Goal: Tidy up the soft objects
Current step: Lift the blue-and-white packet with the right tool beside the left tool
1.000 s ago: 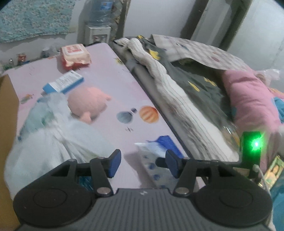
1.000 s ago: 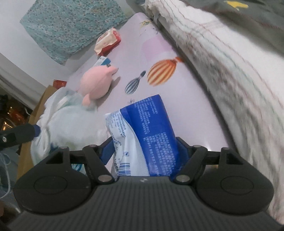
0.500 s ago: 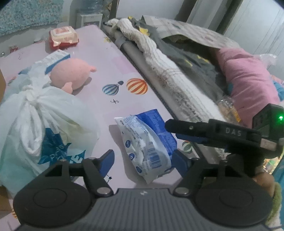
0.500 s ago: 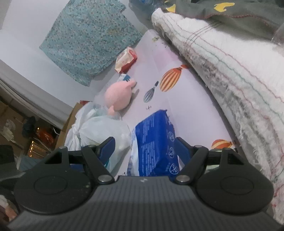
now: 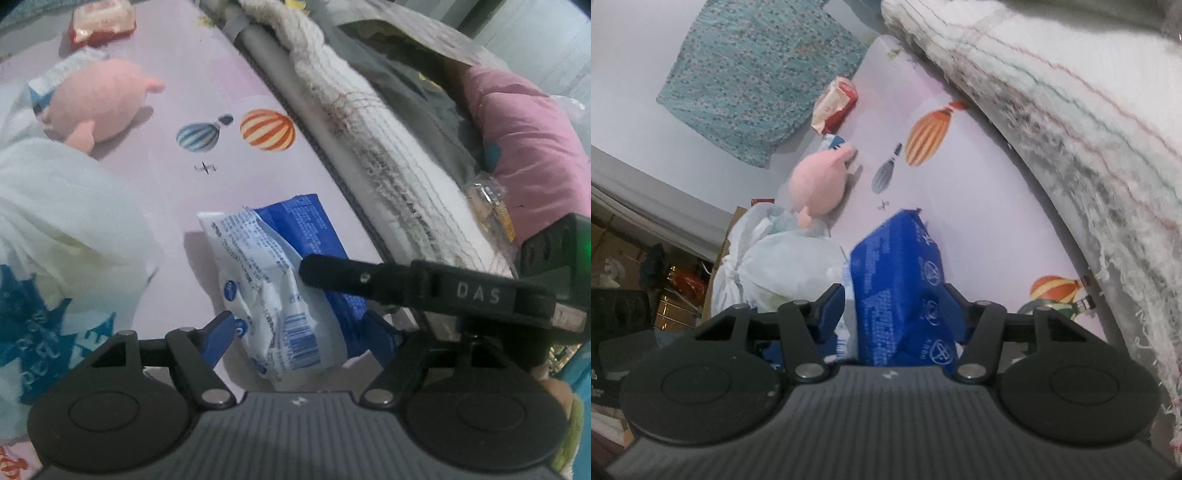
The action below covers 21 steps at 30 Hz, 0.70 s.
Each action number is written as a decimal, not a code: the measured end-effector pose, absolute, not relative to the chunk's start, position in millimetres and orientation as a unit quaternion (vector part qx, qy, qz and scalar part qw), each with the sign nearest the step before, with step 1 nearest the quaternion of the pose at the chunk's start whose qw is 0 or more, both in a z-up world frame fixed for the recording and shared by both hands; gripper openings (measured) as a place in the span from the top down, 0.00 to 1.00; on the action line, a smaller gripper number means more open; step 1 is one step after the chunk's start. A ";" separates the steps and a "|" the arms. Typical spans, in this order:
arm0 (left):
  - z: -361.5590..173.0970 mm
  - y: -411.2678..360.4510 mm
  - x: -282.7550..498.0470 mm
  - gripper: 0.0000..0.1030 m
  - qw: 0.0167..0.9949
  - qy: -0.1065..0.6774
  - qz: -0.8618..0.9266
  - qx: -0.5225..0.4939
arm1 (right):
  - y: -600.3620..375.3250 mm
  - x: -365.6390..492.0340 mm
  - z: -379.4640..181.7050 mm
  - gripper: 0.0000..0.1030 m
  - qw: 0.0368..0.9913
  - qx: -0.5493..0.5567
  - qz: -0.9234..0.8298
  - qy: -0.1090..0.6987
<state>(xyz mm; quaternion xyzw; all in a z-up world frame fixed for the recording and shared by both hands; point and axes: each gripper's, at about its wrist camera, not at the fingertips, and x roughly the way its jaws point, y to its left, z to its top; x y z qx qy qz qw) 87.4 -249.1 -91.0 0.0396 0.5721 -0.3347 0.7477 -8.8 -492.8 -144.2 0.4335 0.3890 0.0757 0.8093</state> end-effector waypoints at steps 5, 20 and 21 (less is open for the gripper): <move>-98.5 -254.5 90.6 0.17 0.745 0.578 -0.330 0.037 | -491.8 -6.8 -149.4 0.47 0.805 0.441 0.080 0.389; -96.4 -274.4 78.9 0.22 0.761 0.561 -0.320 0.065 | -487.6 -7.9 -142.8 0.56 0.804 0.455 0.066 0.378; -95.9 -274.5 78.0 0.22 0.761 0.560 -0.320 0.067 | -486.6 -8.4 -142.1 0.56 0.805 0.453 0.066 0.377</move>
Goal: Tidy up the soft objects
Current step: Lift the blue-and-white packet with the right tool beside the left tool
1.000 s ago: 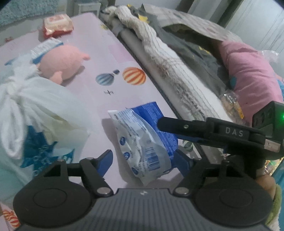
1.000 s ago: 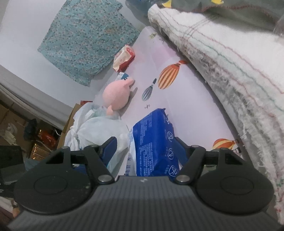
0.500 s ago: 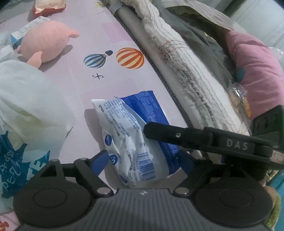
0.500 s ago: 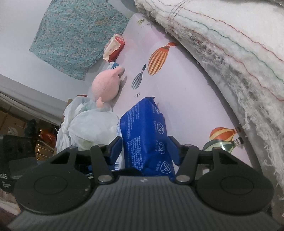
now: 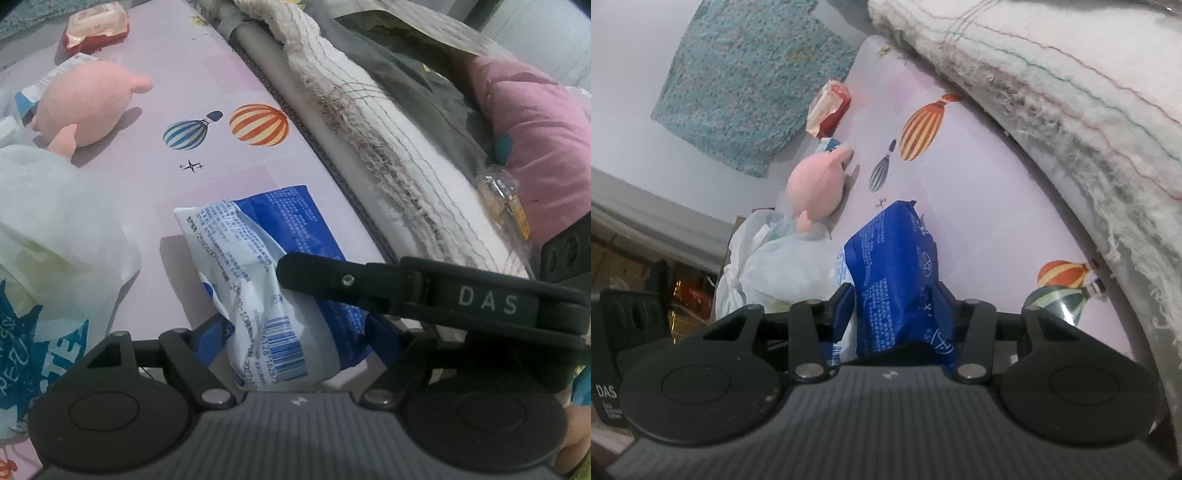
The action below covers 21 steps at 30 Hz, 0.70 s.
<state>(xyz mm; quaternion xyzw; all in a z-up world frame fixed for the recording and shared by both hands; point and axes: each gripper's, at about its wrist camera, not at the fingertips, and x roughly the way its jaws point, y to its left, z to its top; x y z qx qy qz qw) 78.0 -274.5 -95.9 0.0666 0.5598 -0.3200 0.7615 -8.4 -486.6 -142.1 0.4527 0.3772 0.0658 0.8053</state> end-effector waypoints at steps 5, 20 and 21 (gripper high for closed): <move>-95.5 -265.6 75.2 0.22 0.761 0.558 -0.325 0.061 | -480.3 -11.8 -140.0 0.56 0.807 0.451 0.064 0.375; -64.3 -248.5 51.9 0.22 0.789 0.516 -0.329 0.054 | -465.4 -24.9 -109.1 0.57 0.833 0.421 0.075 0.351; -60.9 -247.5 50.1 0.22 0.792 0.511 -0.330 0.054 | -465.7 -27.0 -105.7 0.57 0.836 0.418 0.076 0.347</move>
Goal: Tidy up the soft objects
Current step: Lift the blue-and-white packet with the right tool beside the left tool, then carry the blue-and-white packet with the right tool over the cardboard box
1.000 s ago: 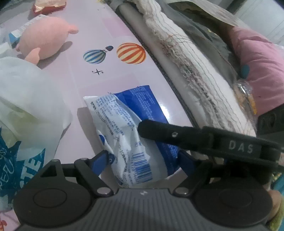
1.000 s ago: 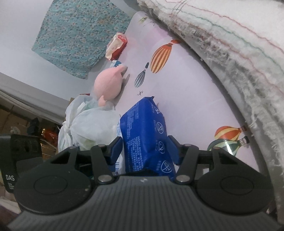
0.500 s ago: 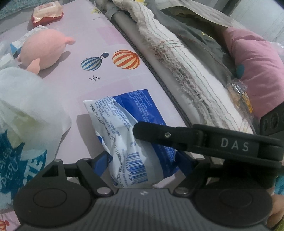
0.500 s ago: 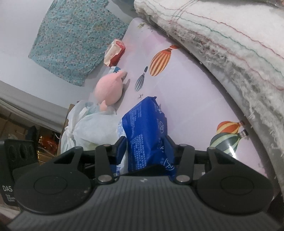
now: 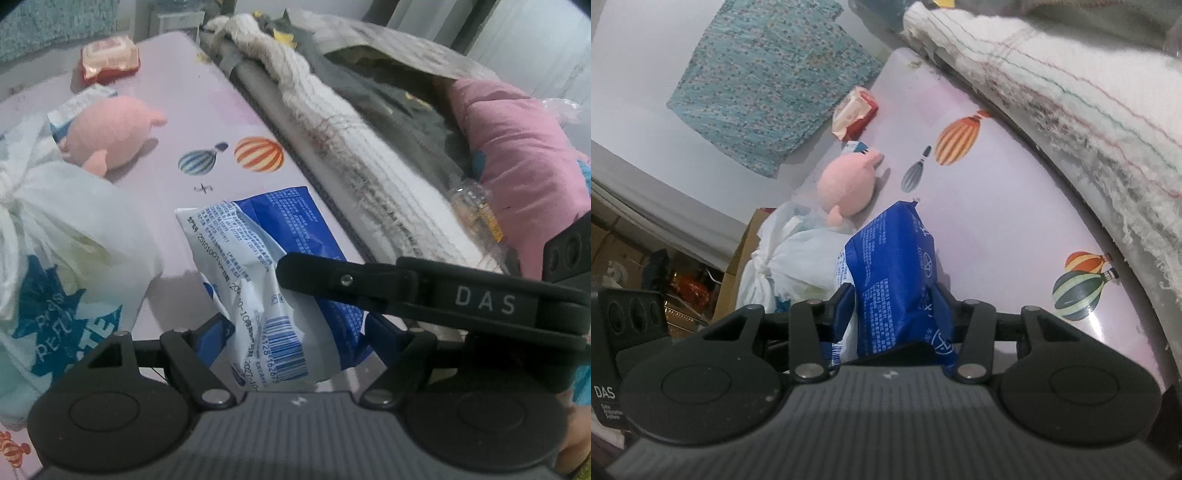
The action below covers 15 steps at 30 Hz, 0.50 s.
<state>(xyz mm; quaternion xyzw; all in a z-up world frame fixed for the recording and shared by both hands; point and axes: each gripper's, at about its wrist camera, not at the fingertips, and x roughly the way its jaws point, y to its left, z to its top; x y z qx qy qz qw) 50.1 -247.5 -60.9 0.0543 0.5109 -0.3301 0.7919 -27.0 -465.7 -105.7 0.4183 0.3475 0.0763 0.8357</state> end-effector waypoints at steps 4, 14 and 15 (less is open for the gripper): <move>-43.2 -240.0 42.3 0.22 0.805 0.489 -0.333 0.051 | -463.1 -34.2 -88.9 0.57 0.846 0.409 0.081 0.332; 28.9 -169.0 42.8 0.22 0.870 0.406 -0.280 0.005 | -409.0 -10.8 -4.8 0.56 0.883 0.333 0.159 0.290; 36.5 -156.1 44.7 0.22 0.877 0.398 -0.268 -0.001 | -398.5 -4.0 3.6 0.56 0.884 0.325 0.173 0.288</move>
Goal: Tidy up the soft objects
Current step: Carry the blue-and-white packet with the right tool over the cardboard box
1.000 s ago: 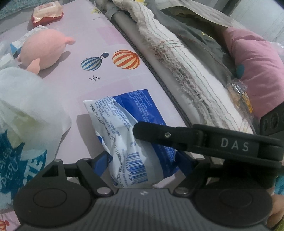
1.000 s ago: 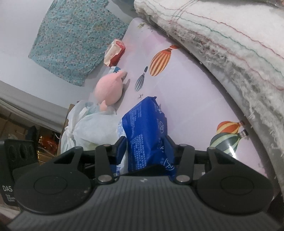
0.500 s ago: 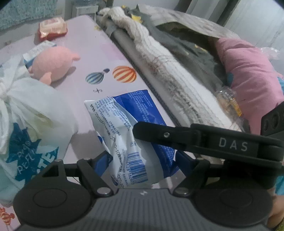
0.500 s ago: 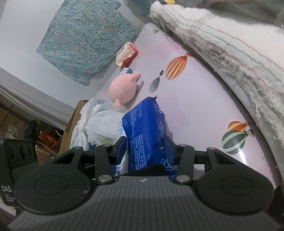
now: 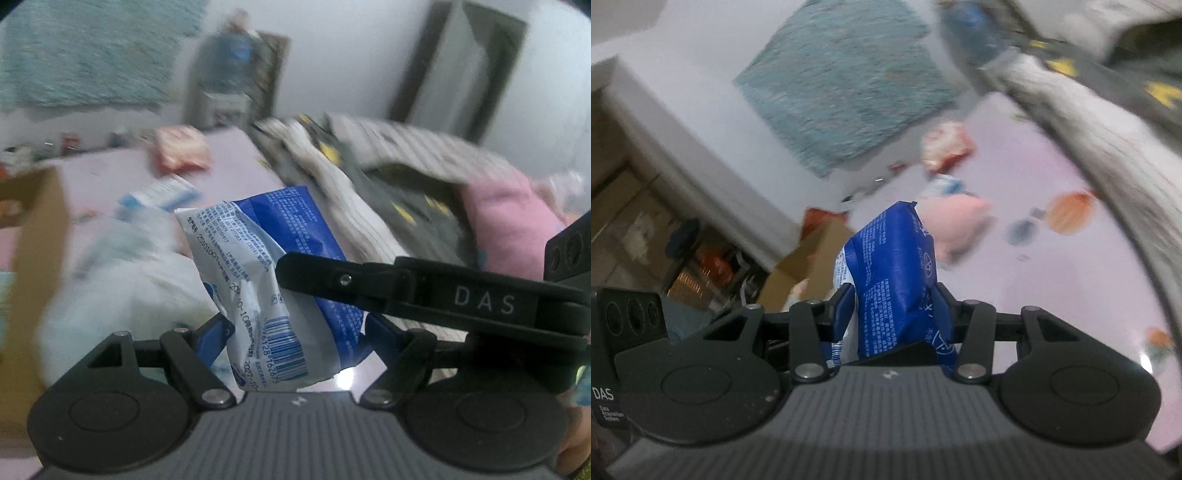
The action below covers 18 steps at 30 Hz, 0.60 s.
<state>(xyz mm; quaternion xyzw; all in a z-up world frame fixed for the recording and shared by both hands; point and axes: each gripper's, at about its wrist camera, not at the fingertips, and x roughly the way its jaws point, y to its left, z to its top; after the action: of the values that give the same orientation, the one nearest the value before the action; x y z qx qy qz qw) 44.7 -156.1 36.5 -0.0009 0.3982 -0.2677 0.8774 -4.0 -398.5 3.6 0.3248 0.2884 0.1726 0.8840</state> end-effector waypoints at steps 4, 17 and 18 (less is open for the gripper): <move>62.9 -95.7 53.8 0.21 0.905 0.374 -0.202 -0.027 | -339.4 33.5 35.6 0.56 0.880 0.288 0.245 0.289; 49.5 116.8 129.1 0.23 0.890 0.439 0.024 -0.120 | -85.7 173.2 56.1 0.57 0.768 0.188 0.429 0.436; 41.3 128.2 134.3 0.23 0.884 0.450 0.030 -0.127 | -71.3 181.9 48.5 0.57 0.755 0.189 0.431 0.456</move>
<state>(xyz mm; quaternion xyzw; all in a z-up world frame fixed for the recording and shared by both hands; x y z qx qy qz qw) 134.3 128.2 41.3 -0.1265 0.4497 0.0303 0.8836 181.9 -71.3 48.5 0.1888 0.4562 0.4307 0.7555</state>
